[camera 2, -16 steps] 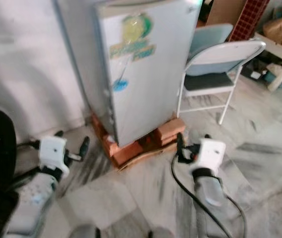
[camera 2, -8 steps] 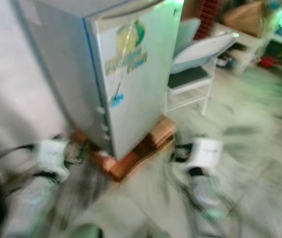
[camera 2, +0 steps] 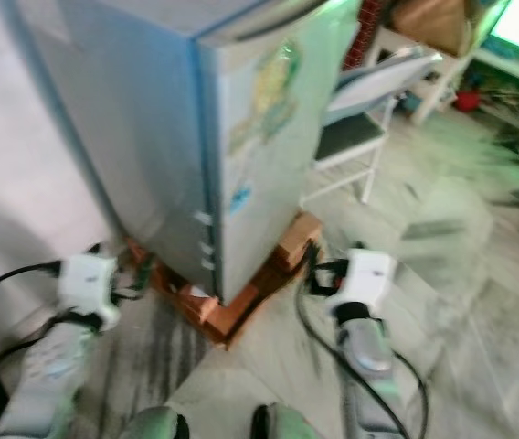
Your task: Restocking fridge
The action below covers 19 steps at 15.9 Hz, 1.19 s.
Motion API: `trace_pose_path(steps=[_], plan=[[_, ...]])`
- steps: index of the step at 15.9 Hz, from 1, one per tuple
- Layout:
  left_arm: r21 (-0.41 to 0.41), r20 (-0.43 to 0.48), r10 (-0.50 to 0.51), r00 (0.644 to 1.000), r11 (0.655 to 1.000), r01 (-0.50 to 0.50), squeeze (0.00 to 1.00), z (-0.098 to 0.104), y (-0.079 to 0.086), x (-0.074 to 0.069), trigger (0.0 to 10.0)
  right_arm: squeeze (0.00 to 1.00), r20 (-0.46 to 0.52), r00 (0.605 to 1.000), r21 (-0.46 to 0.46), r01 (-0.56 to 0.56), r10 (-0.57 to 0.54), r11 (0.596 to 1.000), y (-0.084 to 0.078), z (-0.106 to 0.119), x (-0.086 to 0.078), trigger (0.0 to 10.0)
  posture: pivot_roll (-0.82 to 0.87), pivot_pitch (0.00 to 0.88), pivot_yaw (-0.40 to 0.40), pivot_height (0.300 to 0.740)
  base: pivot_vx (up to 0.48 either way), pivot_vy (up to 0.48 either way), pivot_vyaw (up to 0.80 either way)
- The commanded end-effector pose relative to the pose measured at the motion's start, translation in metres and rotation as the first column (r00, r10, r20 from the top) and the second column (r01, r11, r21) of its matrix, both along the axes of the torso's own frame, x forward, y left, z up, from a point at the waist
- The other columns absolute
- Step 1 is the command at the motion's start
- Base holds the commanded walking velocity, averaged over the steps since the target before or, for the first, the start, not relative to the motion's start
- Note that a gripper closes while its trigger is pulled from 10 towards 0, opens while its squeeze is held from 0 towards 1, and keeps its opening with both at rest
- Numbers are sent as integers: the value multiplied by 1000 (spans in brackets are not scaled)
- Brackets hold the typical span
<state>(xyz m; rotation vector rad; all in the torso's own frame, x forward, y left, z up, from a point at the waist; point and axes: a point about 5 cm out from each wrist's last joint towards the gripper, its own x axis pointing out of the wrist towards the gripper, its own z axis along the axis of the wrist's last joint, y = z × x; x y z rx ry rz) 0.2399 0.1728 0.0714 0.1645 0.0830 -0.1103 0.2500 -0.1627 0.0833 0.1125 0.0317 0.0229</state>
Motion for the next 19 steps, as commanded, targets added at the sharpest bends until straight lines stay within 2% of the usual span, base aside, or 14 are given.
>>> trace_pose_path(steps=[1, 14, 17, 19], plan=[[-8, 0, -34, 999, 999, 34, 0, -1, -11, 0, 10000, 0, -23, 999, -18, 36, -36, 999, -12, -4, -3, 10000, 91, 105, -43, 740, 0, 0, -800], [-26, 19, -56, 998, 998, 56, 0, 5, -18, 1, 10000, 0, -20, 999, -22, 35, -35, 999, -11, -4, -2, 10000, 79, 112, -36, 740, 0, 0, -733], [-25, 26, -45, 999, 999, 46, 0, 7, -16, 4, 10000, 0, -15, 999, -25, 33, -33, 999, -10, -2, -1, 10000, 78, 124, -32, 740, 0, 0, -152], [5, 49, -10, 999, 1000, 10, 0, 11, -10, 10, 10000, 0, -12, 999, -31, 30, -31, 999, -9, -1, 0, 10000, 84, 132, -34, 740, 0, 0, 0]])
